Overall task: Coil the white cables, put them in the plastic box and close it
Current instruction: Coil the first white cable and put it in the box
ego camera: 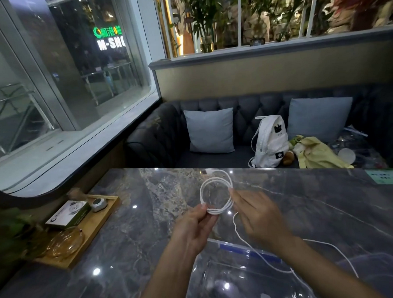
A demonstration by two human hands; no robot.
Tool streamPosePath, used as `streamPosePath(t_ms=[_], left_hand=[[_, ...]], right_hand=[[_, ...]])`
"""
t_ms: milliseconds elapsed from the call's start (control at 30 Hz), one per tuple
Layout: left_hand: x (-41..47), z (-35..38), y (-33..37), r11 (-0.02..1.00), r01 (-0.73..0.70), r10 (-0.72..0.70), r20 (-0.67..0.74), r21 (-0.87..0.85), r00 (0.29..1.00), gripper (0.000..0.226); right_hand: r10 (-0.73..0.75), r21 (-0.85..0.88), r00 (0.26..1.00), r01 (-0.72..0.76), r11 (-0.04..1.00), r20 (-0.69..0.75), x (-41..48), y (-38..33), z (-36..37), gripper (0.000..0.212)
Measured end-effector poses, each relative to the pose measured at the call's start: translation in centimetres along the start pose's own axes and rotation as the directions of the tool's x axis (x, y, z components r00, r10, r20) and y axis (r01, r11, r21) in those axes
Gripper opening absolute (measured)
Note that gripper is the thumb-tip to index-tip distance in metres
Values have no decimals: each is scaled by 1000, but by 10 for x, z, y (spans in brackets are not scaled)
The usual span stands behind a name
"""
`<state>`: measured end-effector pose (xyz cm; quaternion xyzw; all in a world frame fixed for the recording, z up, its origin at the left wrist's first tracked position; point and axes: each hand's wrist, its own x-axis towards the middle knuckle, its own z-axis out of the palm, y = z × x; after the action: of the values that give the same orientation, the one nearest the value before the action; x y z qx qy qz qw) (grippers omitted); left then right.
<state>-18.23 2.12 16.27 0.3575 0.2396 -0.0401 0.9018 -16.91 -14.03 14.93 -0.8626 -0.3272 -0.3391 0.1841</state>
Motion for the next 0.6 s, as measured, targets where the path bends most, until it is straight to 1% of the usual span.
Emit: streamPosePath(t_ms=[33, 100, 200, 267, 300, 333, 400, 433, 467, 500, 533, 600], left_hand=[[0, 0, 0, 999, -28, 27, 4, 28, 1000, 34], [-1, 2, -2, 989, -96, 97, -4, 116, 995, 22], [-3, 4, -8, 939, -217, 221, 16, 267, 975, 10], [-4, 4, -12, 876, -311, 306, 75, 369, 949, 10], [-5, 4, -14, 837, -354, 341, 108, 417, 934, 12], [-5, 5, -15, 794, -391, 371, 139, 465, 918, 14], [-3, 4, -16, 664, -468, 435, 208, 583, 876, 18], [-1, 3, -16, 573, -504, 463, 251, 646, 850, 19], [0, 2, -15, 487, -528, 480, 292, 696, 827, 20], [2, 1, -15, 411, -539, 490, 320, 735, 811, 20], [3, 0, -15, 350, -542, 497, 339, 764, 799, 18], [7, -2, -17, 213, -543, 541, 365, 812, 758, 12]], right_hand=[[79, 57, 996, -82, 995, 45, 0, -4, 0, 38], [235, 124, 963, -251, 960, 136, 1, -12, 4, 44], [441, 172, 861, -489, 855, 254, 8, -16, 11, 51], [543, 212, 792, -603, 769, 280, 13, -14, 14, 46], [592, 258, 749, -660, 705, 297, 15, -12, 14, 38], [636, 326, 699, -715, 619, 326, 17, -10, 14, 29], [685, 434, 606, -787, 439, 404, 21, -6, 14, 15], [696, 449, 573, -807, 384, 433, 23, -4, 14, 9], [696, 457, 552, -818, 348, 458, 23, -2, 14, 4], [694, 454, 538, -828, 329, 478, 24, -1, 14, 5], [689, 452, 531, -833, 318, 494, 24, 0, 14, 10], [668, 450, 534, -834, 318, 518, 23, 2, 15, 9]])
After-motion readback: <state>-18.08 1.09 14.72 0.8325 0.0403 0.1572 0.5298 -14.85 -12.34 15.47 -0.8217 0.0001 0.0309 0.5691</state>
